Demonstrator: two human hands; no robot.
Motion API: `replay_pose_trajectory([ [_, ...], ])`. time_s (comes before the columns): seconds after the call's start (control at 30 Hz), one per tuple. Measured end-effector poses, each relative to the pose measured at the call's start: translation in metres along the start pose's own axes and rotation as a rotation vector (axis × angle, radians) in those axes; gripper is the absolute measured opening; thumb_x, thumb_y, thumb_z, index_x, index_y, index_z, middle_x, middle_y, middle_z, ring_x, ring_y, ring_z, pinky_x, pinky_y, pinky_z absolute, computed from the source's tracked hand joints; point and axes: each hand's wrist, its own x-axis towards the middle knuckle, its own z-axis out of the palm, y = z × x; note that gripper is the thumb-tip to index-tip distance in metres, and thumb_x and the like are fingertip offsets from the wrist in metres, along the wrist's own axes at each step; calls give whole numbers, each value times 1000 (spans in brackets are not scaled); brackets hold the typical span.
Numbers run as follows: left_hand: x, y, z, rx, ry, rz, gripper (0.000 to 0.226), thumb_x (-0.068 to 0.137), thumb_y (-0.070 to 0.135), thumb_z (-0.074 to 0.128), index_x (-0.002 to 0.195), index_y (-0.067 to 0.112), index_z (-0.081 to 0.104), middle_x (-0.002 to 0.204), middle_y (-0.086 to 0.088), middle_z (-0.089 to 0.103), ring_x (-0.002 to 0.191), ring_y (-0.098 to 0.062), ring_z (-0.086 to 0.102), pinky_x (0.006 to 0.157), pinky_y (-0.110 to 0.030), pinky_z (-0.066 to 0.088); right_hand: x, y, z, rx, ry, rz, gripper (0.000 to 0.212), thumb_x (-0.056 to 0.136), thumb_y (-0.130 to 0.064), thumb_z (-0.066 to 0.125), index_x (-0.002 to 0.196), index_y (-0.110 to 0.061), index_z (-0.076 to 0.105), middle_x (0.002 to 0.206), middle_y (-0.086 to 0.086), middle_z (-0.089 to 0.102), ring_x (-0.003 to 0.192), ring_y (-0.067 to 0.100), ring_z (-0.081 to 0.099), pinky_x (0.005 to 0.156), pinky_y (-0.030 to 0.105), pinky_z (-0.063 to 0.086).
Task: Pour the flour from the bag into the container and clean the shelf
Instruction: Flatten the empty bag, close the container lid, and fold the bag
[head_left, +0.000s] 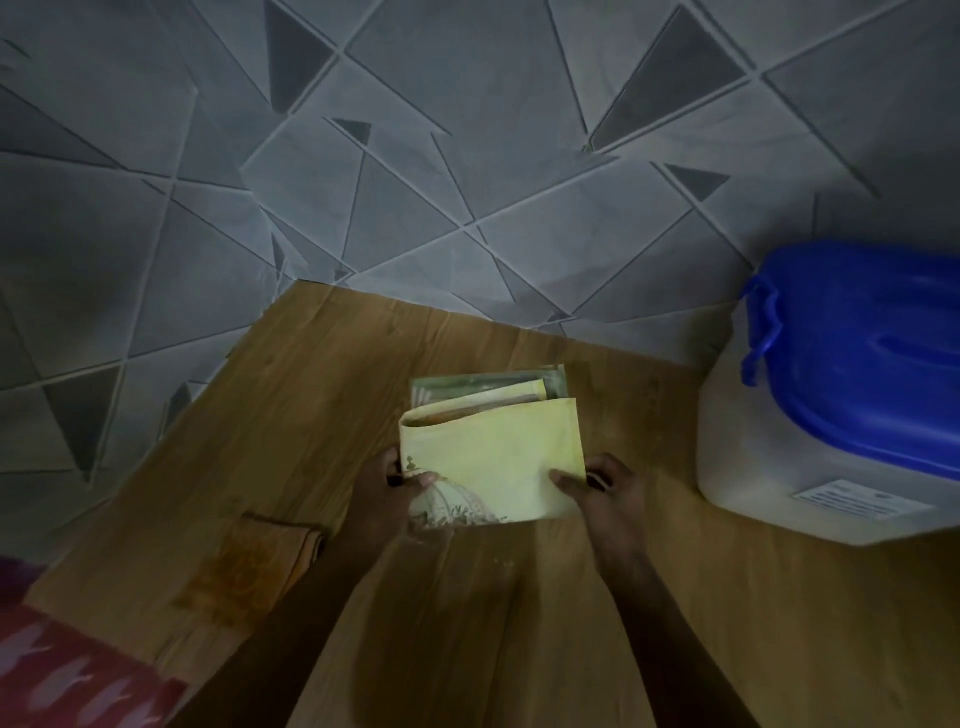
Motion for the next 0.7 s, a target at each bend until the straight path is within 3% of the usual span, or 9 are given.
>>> replay_pose_trajectory([
  [0.1,-14,6,-23,-20,14,64,36,83,11,79,117,13,68,108,-5,75,100,-21,71,87,-44,58,-2,-12,7,32,-56,-39,46,71,-7,88,109,-15,63,100,-8,74,93,11,73,78,34,62],
  [0.2,-35,10,-46,-34,38,117,32,84,9,78,116,11,70,101,2,76,89,-3,73,74,-24,59,-15,-26,19,37,-162,-103,63,74,-1,85,125,-23,56,99,-17,73,84,-1,72,65,17,57],
  [0.23,-46,13,-54,-48,54,125,29,85,8,77,114,12,71,99,5,76,86,0,72,72,-20,58,-19,-29,25,37,-197,-119,60,74,0,84,126,-19,60,103,-11,75,87,2,73,64,17,57],
  [0.33,-71,13,-75,-140,70,160,27,87,12,76,114,15,74,101,1,79,91,-15,76,75,-33,62,-33,-32,38,54,-271,-148,46,74,4,81,116,-9,67,109,2,77,97,20,74,68,23,58],
  [0.4,-93,12,-94,-156,91,211,26,88,10,73,114,14,74,102,0,79,91,-17,76,75,-32,61,-47,-33,49,48,-324,-167,42,74,7,80,111,-7,67,107,4,77,99,25,73,73,29,58],
  [0.53,-134,1,-133,-131,165,300,26,88,7,73,112,15,74,104,2,78,93,-12,75,74,-28,61,-84,-39,74,13,-445,-222,41,75,10,79,107,-7,61,105,7,76,95,19,72,78,35,57],
  [0.7,-198,-39,-190,-158,288,332,25,86,2,73,109,13,74,98,5,79,88,-11,75,68,-22,57,-148,-39,113,-62,-623,-275,44,80,3,79,116,-9,55,105,-1,76,95,17,71,77,37,60],
])
